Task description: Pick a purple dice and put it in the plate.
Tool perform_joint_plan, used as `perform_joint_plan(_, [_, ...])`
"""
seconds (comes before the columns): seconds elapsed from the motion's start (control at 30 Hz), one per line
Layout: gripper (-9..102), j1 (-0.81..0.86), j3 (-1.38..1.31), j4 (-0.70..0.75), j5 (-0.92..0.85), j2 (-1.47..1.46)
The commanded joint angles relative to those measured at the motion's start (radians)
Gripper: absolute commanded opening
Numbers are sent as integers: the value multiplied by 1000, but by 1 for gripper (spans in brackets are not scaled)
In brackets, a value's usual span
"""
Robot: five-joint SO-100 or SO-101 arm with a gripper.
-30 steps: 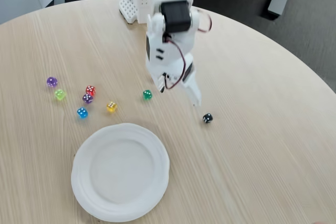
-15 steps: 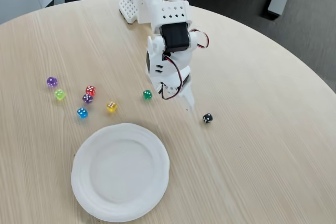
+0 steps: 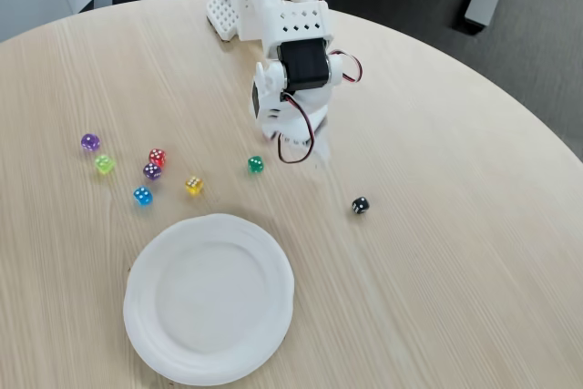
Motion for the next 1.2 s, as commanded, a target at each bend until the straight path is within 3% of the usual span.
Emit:
perform_joint_plan(0.0, [34,6,-11,37,-26,9])
perform_joint_plan(0.33, [33,12,0,35,-89,11])
perform_joint_plan(0.77, [33,270,5,26,-302,5])
perform_joint_plan(1.17, [29,265,5,26,-150,5])
